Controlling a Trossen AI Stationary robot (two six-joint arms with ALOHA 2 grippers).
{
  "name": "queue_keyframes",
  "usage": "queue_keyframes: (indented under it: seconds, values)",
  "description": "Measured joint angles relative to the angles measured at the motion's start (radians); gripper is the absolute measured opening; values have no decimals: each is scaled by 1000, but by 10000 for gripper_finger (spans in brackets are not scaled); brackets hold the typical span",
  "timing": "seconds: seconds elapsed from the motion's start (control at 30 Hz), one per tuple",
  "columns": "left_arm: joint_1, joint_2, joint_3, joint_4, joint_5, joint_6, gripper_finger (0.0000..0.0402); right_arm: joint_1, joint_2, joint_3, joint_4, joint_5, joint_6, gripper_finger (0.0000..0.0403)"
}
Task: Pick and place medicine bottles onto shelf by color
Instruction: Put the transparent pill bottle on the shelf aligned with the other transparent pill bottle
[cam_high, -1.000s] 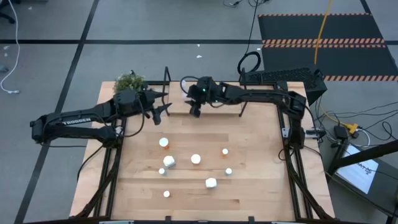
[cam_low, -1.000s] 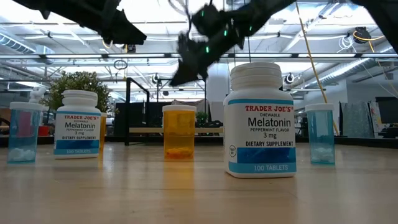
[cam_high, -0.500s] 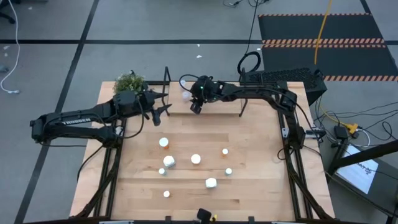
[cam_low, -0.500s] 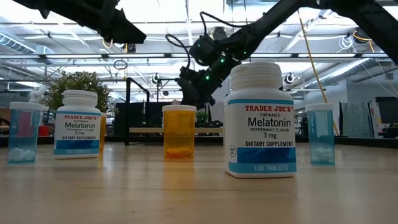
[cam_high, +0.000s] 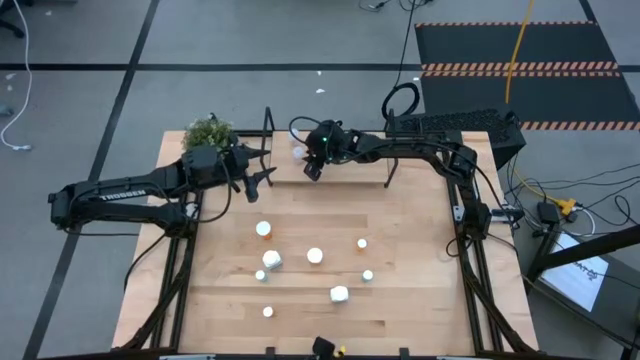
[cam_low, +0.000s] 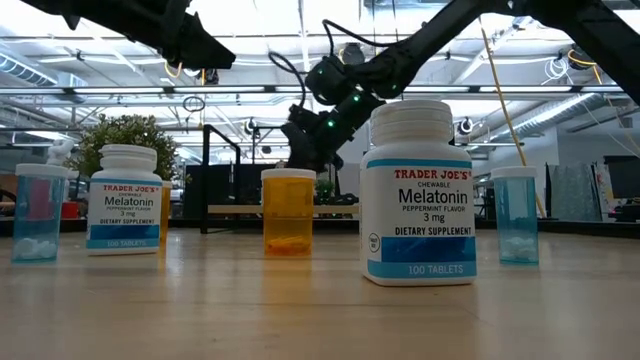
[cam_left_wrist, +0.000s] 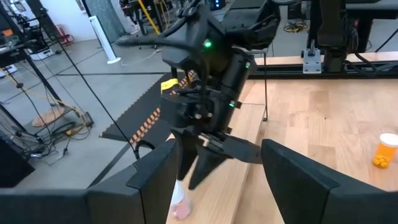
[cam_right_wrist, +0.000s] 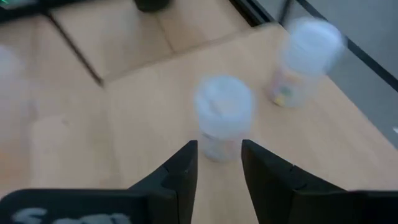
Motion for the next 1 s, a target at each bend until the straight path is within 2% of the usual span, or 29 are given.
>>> queue_keyframes:
  seconds: [0.27,1.0]
  values:
    - [0,0,0,1,1,4,232,4,0,0,33,18,3,147]
    - [0,0,0,30,1,21,232,-24,0,0,44,-9,-14,134]
